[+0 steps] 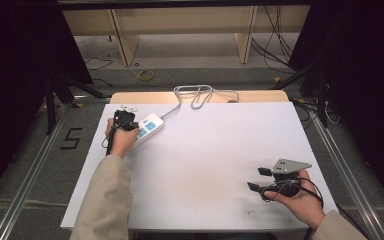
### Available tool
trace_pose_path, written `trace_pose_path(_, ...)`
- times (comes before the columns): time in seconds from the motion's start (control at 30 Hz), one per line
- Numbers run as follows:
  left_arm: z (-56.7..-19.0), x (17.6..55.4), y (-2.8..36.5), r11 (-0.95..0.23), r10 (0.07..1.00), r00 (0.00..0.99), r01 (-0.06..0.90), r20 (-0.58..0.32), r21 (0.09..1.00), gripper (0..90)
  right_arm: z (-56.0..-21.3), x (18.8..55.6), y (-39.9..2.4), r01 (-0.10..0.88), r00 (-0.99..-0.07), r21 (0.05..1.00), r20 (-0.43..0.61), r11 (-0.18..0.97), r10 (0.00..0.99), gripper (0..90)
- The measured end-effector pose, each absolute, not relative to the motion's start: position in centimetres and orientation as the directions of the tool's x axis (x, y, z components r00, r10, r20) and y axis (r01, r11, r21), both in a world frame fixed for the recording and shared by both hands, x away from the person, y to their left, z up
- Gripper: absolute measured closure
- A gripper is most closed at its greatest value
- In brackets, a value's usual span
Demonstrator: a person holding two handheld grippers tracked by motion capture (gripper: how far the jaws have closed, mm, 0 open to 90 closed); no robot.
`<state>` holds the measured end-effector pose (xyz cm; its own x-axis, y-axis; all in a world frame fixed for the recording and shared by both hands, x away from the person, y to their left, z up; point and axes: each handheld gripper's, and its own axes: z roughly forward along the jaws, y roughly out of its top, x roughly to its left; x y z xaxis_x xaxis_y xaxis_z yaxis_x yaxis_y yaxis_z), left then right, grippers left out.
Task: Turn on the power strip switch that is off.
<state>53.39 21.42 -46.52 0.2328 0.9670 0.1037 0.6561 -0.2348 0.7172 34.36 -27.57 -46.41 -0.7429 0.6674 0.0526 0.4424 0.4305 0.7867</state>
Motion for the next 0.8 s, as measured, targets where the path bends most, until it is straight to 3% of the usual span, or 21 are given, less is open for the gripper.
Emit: trace_pose_path(0.8,-46.15,53.85,21.05,-0.259,0.963,0.236,0.687,0.128,0.679,90.0,-46.49,34.34,-27.57,0.441,-0.746,0.785,0.051,0.434,0.665,32.0)
